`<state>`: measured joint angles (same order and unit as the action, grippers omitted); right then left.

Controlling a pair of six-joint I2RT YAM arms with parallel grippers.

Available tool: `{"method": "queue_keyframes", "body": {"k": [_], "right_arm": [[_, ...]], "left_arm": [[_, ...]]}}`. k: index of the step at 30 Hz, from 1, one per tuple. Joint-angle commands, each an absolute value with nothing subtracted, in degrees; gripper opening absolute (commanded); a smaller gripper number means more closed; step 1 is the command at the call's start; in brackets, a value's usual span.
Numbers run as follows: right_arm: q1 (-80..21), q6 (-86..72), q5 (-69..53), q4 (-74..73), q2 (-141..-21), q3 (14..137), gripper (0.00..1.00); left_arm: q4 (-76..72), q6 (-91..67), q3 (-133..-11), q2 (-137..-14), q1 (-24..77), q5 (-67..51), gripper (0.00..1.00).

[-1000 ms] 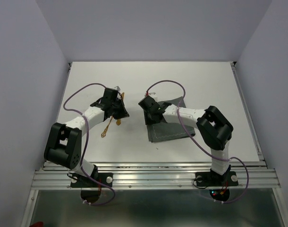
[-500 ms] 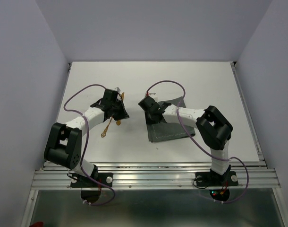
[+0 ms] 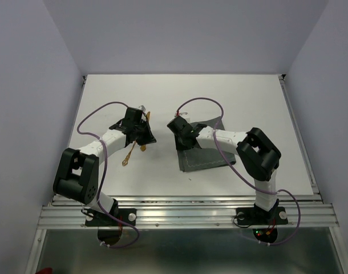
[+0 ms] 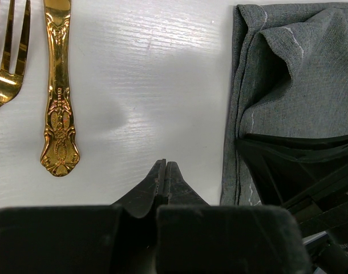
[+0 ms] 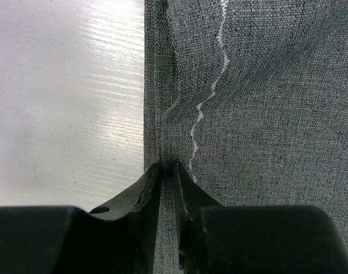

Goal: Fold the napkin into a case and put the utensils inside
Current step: Fold the rectangle-folded napkin at the center of the board.

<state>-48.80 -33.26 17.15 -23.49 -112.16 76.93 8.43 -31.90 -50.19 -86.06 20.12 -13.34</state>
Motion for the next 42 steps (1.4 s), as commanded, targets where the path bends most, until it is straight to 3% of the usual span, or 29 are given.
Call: {"method": "queue_keyframes", "body": {"k": [1,5,8,21,34,42], "right_arm": [[-49.1,-33.7,17.7,-22.1,-113.3,77.3,0.18],[-49.1,-33.7,18.5,-22.9,-113.5,77.8,0.11],[-49.1,-33.6,18.9,-23.3,-112.9,78.2,0.01],[-49.1,-33.0,17.1,-21.4,-106.9,77.8,0.01],[-49.1,-32.9,15.1,-20.2,-109.2,79.5,0.01],[-49.1,-32.9,15.0,-20.0,-109.6,79.5,0.01]], "left_arm": [[7.6,-30.7,-49.7,-83.5,19.8,-13.9,0.0],[7.6,-30.7,-49.8,-83.4,19.8,-13.9,0.0],[7.5,-30.7,-49.7,-83.4,19.8,-13.9,0.0],[7.4,-30.8,-49.7,-83.2,19.8,-13.4,0.0],[3.9,-32.5,-45.9,-84.6,19.9,-17.4,0.0],[-2.4,-35.9,-42.9,-88.9,25.1,-20.7,0.0]]}}
